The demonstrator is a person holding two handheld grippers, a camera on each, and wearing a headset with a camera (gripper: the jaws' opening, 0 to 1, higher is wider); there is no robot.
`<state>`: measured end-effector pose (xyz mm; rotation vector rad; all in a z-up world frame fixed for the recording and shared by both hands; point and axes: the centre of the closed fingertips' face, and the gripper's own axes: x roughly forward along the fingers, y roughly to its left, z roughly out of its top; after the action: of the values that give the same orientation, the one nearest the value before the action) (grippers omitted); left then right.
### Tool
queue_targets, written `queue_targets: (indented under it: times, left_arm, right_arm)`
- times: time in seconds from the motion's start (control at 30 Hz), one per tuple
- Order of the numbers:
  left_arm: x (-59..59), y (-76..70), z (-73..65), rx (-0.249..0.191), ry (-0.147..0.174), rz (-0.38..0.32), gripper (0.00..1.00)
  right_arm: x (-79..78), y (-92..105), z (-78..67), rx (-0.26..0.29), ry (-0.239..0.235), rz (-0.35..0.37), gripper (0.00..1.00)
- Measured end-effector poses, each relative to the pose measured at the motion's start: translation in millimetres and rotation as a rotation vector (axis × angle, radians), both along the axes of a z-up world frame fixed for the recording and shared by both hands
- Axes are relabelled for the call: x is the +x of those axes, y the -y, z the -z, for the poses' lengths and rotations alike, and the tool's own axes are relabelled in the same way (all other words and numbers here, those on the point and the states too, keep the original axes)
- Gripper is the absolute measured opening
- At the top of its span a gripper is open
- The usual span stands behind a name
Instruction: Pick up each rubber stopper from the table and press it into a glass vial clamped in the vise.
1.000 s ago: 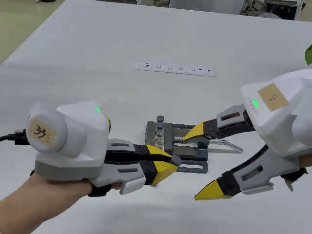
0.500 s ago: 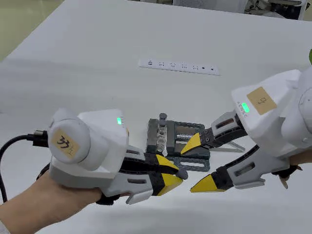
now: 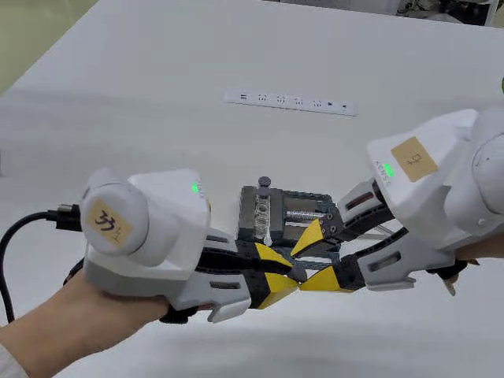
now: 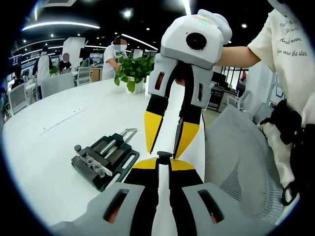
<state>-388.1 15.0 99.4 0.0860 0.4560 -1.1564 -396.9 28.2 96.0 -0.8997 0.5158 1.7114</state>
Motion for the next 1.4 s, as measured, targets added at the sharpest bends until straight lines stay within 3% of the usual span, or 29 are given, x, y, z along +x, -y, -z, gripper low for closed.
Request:
queue_targets:
  times: [0.3,0.63,1.07,1.4]
  left_arm:
    - [-0.9,-0.4,1.0,0.007,0.002,0.007,0.02]
    - [-0.4,-0.7,1.7,0.015,0.008,0.017,0.02]
    - [-3.7,0.3,4.6,0.018,-0.001,0.028,0.03]
    - [-1.6,0.4,6.8,0.023,0.007,0.018,0.04]
  right_arm:
    - [-2.9,1.1,0.2,-0.003,-0.007,-0.009,0.08]
    - [-3.2,2.3,-0.4,-0.005,0.001,-0.013,0.07]
    - [-6.7,3.8,1.4,-0.021,-0.033,0.002,0.06]
    - [-4.5,4.1,3.5,-0.028,-0.028,0.001,0.06]
